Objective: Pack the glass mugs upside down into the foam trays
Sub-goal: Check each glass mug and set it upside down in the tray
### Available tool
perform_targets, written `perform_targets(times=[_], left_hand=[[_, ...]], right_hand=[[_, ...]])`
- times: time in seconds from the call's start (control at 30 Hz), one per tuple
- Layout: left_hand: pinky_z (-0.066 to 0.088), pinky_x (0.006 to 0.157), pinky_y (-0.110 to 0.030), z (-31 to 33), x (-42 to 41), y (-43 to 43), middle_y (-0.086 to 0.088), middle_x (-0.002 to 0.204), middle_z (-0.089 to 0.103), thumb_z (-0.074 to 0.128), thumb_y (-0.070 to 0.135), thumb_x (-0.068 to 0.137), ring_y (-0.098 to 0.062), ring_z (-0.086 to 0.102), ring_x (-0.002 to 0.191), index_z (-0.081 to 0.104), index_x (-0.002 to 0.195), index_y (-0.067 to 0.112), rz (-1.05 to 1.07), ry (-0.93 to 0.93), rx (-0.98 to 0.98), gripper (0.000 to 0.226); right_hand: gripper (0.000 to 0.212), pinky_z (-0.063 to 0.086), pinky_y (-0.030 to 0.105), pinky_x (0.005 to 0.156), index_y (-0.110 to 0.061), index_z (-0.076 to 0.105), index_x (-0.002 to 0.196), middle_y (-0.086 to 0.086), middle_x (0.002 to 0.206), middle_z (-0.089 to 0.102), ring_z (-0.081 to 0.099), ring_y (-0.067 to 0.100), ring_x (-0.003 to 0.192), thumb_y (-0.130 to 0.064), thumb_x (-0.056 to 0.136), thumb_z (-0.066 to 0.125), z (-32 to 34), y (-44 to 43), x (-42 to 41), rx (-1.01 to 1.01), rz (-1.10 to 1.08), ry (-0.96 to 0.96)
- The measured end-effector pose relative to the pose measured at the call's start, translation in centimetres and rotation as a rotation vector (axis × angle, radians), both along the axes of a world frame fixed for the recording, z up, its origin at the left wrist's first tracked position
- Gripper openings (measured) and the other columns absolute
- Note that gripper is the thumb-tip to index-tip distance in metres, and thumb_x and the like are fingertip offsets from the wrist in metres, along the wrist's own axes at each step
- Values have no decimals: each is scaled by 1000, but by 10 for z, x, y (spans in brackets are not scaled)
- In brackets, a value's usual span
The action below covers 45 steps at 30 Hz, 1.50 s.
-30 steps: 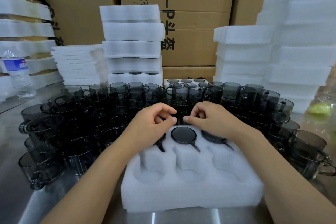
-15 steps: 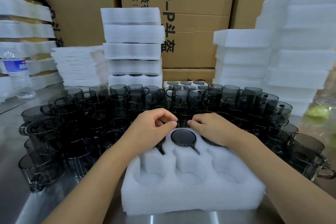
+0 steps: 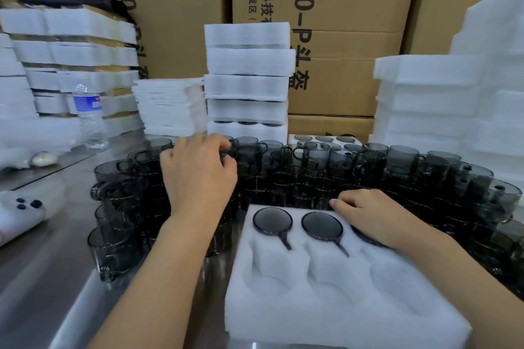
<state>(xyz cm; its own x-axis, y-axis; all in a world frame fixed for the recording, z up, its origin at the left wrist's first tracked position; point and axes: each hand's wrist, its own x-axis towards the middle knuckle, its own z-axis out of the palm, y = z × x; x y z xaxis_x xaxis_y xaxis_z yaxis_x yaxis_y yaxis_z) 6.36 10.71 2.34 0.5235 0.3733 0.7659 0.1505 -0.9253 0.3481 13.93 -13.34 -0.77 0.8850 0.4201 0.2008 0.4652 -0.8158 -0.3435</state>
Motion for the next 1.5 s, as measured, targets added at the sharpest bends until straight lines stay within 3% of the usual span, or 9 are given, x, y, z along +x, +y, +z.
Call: perform_targets(times=[0.2, 0.43, 0.63, 0.87, 1.0, 1.13, 1.27, 1.37, 1.5], left_hand=[[38, 90, -43, 7, -23, 33, -8, 124, 56, 64, 9, 78, -32, 47, 116, 60, 115, 31, 234, 259, -91, 43], [49, 87, -48, 2, -38, 85, -8, 75, 58, 84, 0, 63, -33, 58, 80, 50, 67, 19, 83, 287, -502, 39], [48, 70, -38, 1, -27, 87, -10, 66, 52, 80, 0, 64, -31, 54, 67, 42, 58, 16, 190, 428, -359, 42], [52, 64, -42, 10, -38, 40, -4, 55, 54, 75, 1, 60, -28, 54, 55, 42, 54, 19, 87, 262, -147, 39], [30, 64, -32, 30, -39, -21, 11, 47, 39, 74, 2, 62, -16, 35, 47, 30, 48, 23, -82, 56, 185, 51], [14, 68, -30, 33, -5, -68, 9, 63, 47, 64, 2, 76, -16, 38, 67, 28, 54, 24, -344, -29, 247, 48], [25, 76, -35, 8, 19, -83, 7, 74, 59, 64, -3, 76, -19, 52, 83, 20, 55, 27, -636, -42, 218, 58], [32, 79, -35, -4, 27, -74, 11, 75, 62, 72, -4, 72, -12, 50, 80, 18, 56, 29, -817, -42, 80, 66], [39, 87, -33, -15, 30, -73, 16, 78, 63, 74, -5, 72, -5, 50, 86, 23, 53, 29, -982, -17, -108, 64]], right_hand=[[39, 41, 27, 63, -19, 55, 68, -6, 71, 61, 55, 10, 70, -42, 96, 43, -1, 1, 0, -9, 8, 12], [44, 34, 30, 56, -16, 42, 59, -1, 61, 52, 45, 13, 59, -38, 97, 44, 0, 1, 2, -7, 18, 11], [43, 31, 31, 54, -13, 40, 61, 2, 60, 49, 42, 15, 57, -35, 97, 43, 4, 2, -4, -16, 15, 19], [40, 32, 32, 56, -11, 43, 64, 4, 62, 50, 43, 17, 60, -34, 97, 43, 4, 2, -5, -10, 18, 12], [39, 34, 31, 55, -11, 47, 68, 1, 64, 54, 47, 17, 62, -38, 96, 43, 1, 1, -3, -2, 28, -32], [26, 40, 31, 67, -23, 55, 95, -5, 87, 61, 57, 17, 81, -43, 97, 38, 0, 0, -4, 193, 12, -133], [48, 46, 34, 79, -37, 31, 136, -11, 129, 39, 58, 9, 86, -30, 92, 49, -3, -4, -2, 406, 41, -274], [77, 46, 25, 72, -46, 19, 138, -20, 133, 29, 52, -1, 94, -29, 79, 64, -5, -3, -4, 372, 189, -316], [83, 44, 23, 88, -41, 22, 142, -17, 137, 41, 49, 1, 112, -47, 73, 68, -2, 0, -4, 431, 214, -318]])
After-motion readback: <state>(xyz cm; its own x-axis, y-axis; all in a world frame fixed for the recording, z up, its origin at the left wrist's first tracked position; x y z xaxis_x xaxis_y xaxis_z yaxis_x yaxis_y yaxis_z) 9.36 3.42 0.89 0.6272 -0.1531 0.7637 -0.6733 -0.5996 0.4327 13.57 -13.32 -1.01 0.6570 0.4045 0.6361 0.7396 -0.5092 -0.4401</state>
